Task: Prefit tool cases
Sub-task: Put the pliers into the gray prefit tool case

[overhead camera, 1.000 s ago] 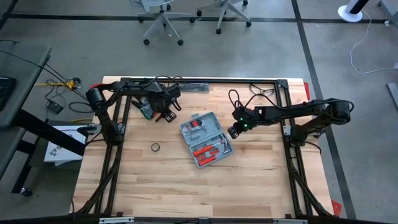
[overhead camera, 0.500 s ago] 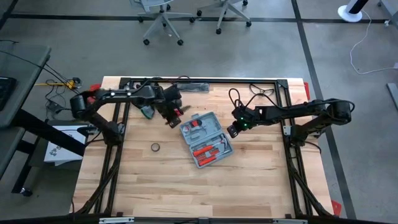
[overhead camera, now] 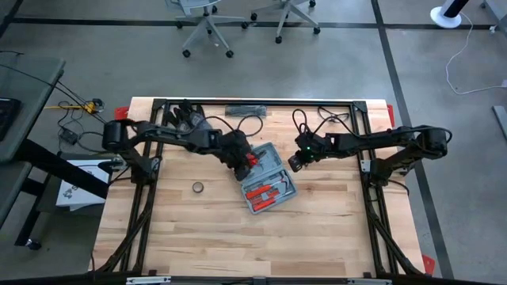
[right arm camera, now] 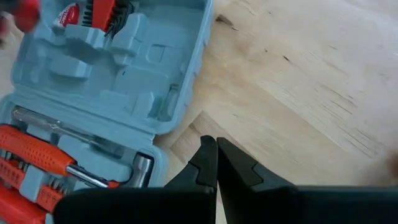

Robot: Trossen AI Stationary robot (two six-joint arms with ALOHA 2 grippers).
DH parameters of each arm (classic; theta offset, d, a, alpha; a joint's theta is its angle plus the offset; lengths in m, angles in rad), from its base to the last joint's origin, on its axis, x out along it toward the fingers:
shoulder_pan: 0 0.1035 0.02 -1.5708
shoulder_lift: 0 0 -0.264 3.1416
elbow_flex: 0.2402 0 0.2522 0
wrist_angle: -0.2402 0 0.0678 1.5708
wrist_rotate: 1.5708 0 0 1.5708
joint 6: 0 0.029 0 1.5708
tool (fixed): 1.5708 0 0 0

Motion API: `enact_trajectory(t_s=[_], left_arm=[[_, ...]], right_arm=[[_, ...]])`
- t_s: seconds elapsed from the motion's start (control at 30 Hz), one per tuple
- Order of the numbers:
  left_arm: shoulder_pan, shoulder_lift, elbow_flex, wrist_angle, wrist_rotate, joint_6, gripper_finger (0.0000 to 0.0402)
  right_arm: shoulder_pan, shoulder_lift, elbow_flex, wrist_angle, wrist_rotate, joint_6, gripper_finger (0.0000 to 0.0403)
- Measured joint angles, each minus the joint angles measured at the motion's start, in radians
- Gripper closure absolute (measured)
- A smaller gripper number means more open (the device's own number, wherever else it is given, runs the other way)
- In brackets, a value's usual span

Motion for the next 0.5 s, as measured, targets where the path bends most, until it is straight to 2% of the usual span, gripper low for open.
enact_trajectory(t_s=[0.2,0.37,0.5], left_arm=[[-0.026,0.074,0.000,0.102,-0.008,-0.094,0.0368],[-0.028,0.115,0.002,0.128,0.065,-0.094,0.0366],[-0.038,0.113,0.001,0.095,-0.011,-0.094,0.0335]], right_arm=[[0.000,0.000,0.000,-0.015,0.000,0.000,0.0403],[0.000,0.000,0.000,-0.015,0.000,-0.005,0.0403],[0.001,0.000,0.000,-0.016,0.000,-0.005,0.0403]])
